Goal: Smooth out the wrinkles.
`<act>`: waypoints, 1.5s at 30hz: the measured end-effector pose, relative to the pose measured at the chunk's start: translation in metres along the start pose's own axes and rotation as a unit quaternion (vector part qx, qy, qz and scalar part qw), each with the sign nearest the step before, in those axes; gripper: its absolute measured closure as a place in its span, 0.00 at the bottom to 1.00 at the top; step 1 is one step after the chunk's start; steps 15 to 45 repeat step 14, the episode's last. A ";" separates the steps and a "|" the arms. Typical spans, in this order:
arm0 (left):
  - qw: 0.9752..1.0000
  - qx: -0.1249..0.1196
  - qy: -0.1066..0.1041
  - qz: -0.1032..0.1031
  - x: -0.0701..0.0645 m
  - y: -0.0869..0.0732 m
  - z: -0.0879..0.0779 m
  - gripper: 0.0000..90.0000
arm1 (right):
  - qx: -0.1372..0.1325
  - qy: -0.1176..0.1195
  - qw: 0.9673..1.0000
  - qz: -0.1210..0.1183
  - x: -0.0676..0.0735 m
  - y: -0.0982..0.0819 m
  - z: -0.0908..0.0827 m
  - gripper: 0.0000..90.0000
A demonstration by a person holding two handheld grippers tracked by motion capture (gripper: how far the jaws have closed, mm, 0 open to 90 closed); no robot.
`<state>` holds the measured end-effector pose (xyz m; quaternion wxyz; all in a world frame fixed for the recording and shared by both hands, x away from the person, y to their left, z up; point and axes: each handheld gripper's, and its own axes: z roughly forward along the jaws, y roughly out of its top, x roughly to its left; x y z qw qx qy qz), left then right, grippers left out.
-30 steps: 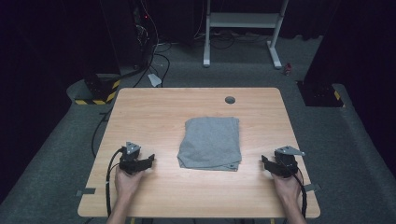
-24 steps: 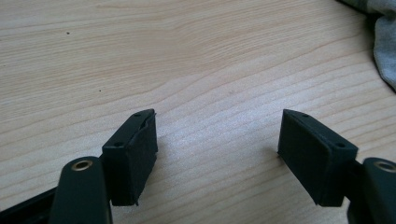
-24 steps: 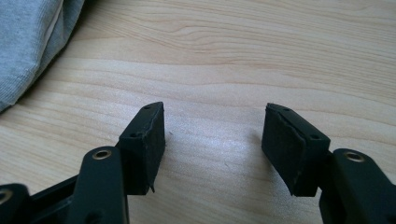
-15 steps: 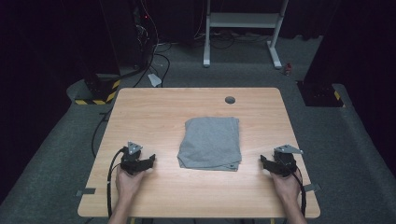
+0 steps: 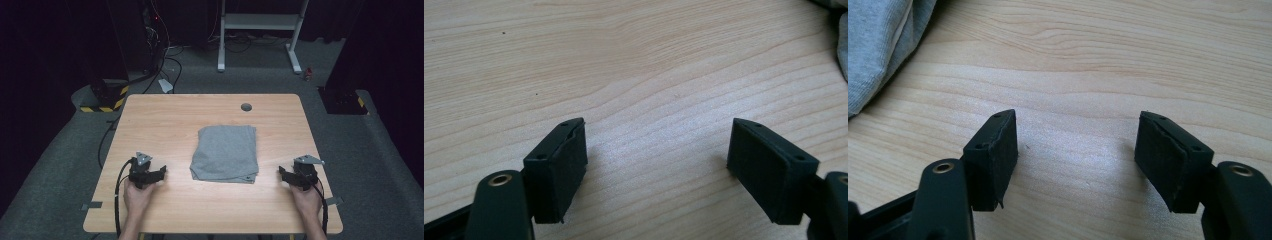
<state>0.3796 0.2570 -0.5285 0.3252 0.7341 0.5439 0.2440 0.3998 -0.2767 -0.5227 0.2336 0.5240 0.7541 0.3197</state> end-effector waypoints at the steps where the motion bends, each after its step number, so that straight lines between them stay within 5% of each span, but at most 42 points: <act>1: 1.000 0.000 0.001 -0.001 0.000 0.000 0.000 0.26 | 0.000 0.000 1.000 0.000 0.000 0.000 0.000 0.37; 45: 1.000 -0.001 -0.001 0.001 0.000 0.000 0.000 0.26 | 0.000 0.000 1.000 0.000 0.000 0.000 0.000 0.37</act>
